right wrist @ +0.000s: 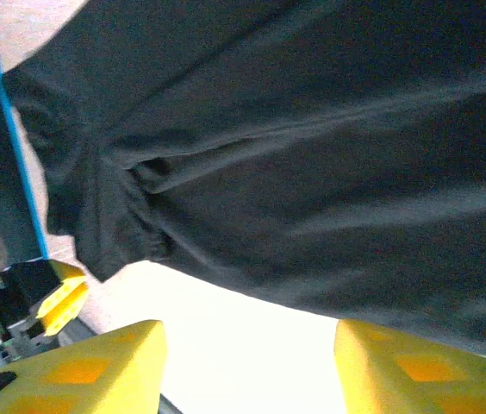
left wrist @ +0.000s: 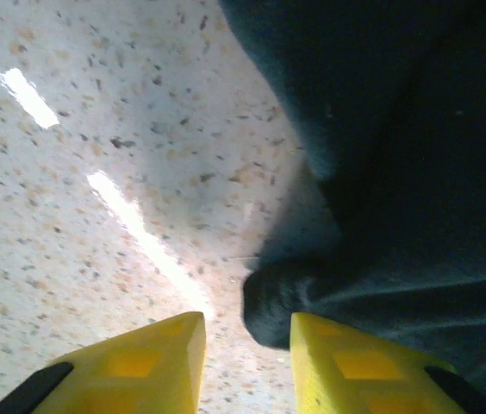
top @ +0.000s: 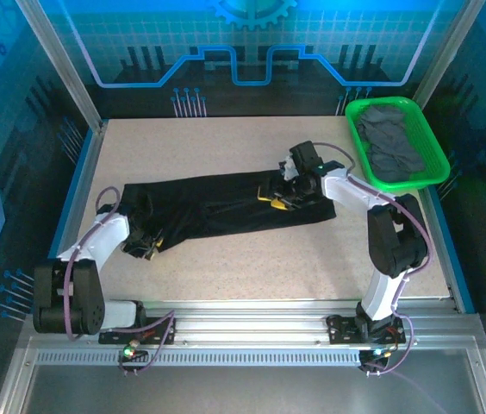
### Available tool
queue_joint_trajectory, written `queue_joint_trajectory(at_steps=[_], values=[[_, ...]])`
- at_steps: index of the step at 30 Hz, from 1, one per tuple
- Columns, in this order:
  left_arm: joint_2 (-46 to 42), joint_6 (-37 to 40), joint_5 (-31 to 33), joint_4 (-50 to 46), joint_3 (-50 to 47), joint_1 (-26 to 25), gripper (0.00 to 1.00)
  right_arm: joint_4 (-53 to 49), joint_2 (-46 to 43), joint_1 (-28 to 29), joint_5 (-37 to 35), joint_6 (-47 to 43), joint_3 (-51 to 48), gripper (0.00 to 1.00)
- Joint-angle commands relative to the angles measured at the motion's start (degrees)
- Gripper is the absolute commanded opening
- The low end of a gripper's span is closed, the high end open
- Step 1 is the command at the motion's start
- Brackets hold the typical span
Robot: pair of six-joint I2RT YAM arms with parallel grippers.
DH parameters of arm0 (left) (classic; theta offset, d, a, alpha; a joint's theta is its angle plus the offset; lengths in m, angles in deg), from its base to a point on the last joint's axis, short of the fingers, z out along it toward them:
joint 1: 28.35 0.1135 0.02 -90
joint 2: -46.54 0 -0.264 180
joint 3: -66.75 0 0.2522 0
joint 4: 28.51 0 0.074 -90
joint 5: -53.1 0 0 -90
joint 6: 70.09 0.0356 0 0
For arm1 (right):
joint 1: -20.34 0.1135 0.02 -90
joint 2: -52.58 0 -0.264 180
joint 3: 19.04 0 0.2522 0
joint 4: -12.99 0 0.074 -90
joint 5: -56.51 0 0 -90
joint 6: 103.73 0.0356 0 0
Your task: Fold and stack the t-shirts
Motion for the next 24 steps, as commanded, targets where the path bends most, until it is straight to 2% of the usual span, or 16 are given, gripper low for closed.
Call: queue_joint_trajectory(at_steps=[1, 7, 9, 11, 13, 17, 24], values=[[1.4, 3.9, 3.0, -4.0, 2.1, 1.0, 0.39, -4.0, -2.5, -2.9, -4.9, 0.3, -2.3, 0.52], [-1.0, 5.5, 4.5, -4.9, 6.3, 4.0, 0.52, -7.4, -6.0, -8.1, -14.1, 1.0, -3.2, 0.41], [-0.2, 5.2, 2.6, -3.0, 7.5, 5.6, 0.51, -8.5, -6.0, -10.2, -16.1, 1.7, -3.0, 0.33], [1.6, 5.2, -0.9, 1.3, 8.4, 6.6, 0.47, -8.5, -4.8, -11.7, -15.9, 1.1, -2.2, 0.26], [4.9, 5.0, -1.9, 1.6, 11.2, 6.7, 0.44, -10.3, -2.3, -11.4, -16.0, -1.2, 1.1, 0.23], [10.1, 6.1, -1.7, -1.7, 14.5, 7.0, 0.43, -12.9, 0.2, -8.5, -16.9, -3.5, 5.2, 0.26], [8.7, 8.1, -3.9, 1.5, 7.4, 7.2, 0.52, -7.8, 0.3, -1.8, -11.1, -4.4, 4.3, 0.37]])
